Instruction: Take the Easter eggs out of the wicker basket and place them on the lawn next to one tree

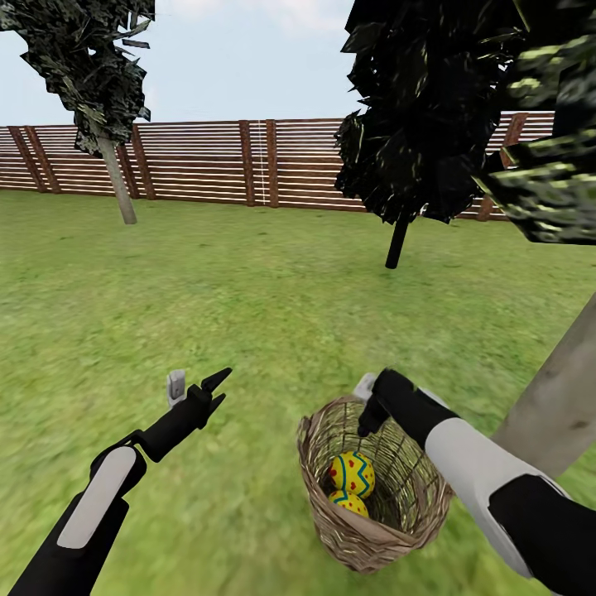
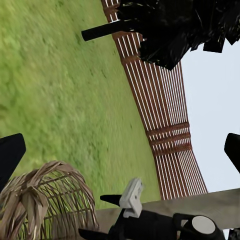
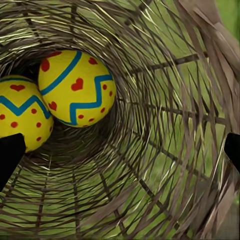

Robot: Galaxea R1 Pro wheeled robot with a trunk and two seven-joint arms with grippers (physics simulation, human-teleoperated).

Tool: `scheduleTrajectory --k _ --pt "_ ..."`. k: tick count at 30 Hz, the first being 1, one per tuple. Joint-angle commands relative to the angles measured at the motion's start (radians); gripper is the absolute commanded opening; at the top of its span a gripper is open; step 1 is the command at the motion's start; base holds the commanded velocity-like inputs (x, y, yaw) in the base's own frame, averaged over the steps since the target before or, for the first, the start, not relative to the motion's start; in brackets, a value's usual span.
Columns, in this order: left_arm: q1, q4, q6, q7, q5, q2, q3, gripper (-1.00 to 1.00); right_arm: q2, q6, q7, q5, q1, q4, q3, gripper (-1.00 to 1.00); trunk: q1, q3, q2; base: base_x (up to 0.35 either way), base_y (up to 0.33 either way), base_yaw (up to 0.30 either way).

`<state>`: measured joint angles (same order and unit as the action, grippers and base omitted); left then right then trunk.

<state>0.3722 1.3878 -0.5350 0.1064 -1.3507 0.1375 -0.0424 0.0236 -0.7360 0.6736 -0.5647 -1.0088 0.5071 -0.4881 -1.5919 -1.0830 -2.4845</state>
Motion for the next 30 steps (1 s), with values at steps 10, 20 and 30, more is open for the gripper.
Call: scheduleTrajectory --k 10,20,30 --pt "0.001 -0.001 0.000 -0.002 -0.002 0.001 -0.001 1.00 -0.001 0.083 0.017 -0.005 0.000 -0.001 -0.025 1.00 0.000 -0.001 0.000 0.000 0.000 0.033" --pt "0.001 -0.001 0.000 -0.002 -0.002 0.001 -0.001 1.00 0.001 0.084 0.019 -0.009 0.020 -0.002 -0.026 1.00 0.000 -0.001 0.000 0.000 0.000 0.082" --pt "0.001 -0.001 0.000 -0.002 -0.002 0.001 -0.001 1.00 0.011 0.121 0.013 -0.020 0.022 -0.035 -0.031 1.00 0.000 -0.001 0.000 0.000 0.000 0.002"
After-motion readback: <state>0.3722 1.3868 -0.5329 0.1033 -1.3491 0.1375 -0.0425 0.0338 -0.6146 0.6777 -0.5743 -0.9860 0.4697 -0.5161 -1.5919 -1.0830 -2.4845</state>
